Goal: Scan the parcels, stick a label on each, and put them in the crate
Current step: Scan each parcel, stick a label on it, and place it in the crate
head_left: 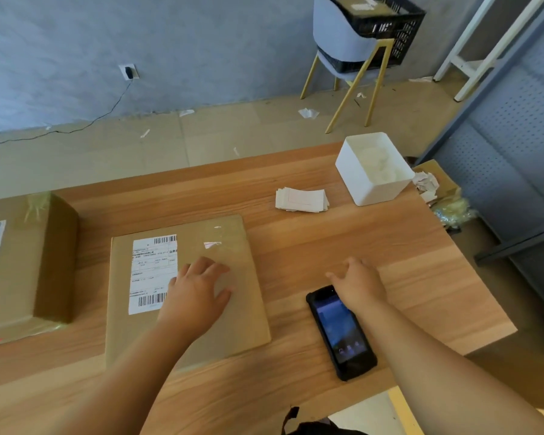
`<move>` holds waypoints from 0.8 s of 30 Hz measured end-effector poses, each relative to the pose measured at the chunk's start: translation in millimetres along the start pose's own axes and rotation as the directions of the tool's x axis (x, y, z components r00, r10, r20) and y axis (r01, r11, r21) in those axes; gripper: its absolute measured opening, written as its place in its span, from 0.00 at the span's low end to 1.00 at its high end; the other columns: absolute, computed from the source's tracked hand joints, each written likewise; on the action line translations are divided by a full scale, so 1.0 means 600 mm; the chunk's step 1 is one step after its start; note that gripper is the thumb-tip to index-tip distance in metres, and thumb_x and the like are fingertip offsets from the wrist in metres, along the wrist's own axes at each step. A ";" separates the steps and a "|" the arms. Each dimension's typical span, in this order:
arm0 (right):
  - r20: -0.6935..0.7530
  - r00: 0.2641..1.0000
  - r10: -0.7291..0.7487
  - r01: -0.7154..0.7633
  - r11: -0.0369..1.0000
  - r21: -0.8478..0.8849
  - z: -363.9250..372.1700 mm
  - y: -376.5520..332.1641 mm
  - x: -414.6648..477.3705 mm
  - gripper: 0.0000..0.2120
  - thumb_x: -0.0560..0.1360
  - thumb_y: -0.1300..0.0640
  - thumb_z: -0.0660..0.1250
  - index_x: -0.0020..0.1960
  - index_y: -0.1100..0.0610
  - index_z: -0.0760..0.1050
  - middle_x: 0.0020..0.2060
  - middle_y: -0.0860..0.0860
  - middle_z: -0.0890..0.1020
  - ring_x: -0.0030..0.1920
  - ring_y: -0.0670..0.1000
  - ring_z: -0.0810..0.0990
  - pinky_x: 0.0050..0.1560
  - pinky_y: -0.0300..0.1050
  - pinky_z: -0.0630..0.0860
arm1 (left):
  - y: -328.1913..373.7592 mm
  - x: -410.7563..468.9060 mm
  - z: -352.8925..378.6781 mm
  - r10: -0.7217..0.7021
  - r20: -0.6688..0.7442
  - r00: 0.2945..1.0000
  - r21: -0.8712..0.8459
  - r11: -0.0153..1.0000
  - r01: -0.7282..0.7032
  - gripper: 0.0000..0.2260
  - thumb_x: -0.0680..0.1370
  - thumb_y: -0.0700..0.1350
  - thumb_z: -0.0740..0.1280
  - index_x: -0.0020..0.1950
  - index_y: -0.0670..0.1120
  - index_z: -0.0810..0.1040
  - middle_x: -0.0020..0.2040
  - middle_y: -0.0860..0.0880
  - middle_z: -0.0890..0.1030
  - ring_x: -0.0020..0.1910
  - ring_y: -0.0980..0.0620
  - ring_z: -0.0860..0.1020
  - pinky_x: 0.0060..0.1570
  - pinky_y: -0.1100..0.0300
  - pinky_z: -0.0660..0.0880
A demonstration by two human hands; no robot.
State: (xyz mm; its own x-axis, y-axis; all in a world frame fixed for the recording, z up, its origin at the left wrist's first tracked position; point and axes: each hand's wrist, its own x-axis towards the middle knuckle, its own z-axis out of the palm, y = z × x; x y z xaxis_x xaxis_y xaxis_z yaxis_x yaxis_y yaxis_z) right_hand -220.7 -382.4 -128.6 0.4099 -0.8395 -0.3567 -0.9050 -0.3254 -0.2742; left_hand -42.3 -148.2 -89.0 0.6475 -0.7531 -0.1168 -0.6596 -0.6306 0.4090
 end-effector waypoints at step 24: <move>0.009 0.999 -0.034 0.028 0.918 0.396 -0.021 -0.109 0.305 0.13 0.70 0.57 0.74 0.50 0.53 0.72 0.42 0.47 0.78 0.42 0.48 0.75 0.42 0.41 0.68 | 0.042 0.082 0.038 -0.265 -0.261 0.928 -0.027 0.963 0.268 0.20 0.71 0.59 0.59 0.52 0.51 0.81 0.54 0.51 0.79 0.51 0.38 0.72 0.46 0.43 0.70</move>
State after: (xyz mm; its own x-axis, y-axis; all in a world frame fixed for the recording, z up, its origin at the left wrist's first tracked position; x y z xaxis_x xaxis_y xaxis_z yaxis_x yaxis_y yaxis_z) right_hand -87.7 -520.3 -165.0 0.4412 -0.8243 -0.3549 -0.7742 -0.1496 -0.6150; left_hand -36.0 -205.4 -105.2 0.8757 -0.4824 0.0196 -0.4516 -0.8040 0.3870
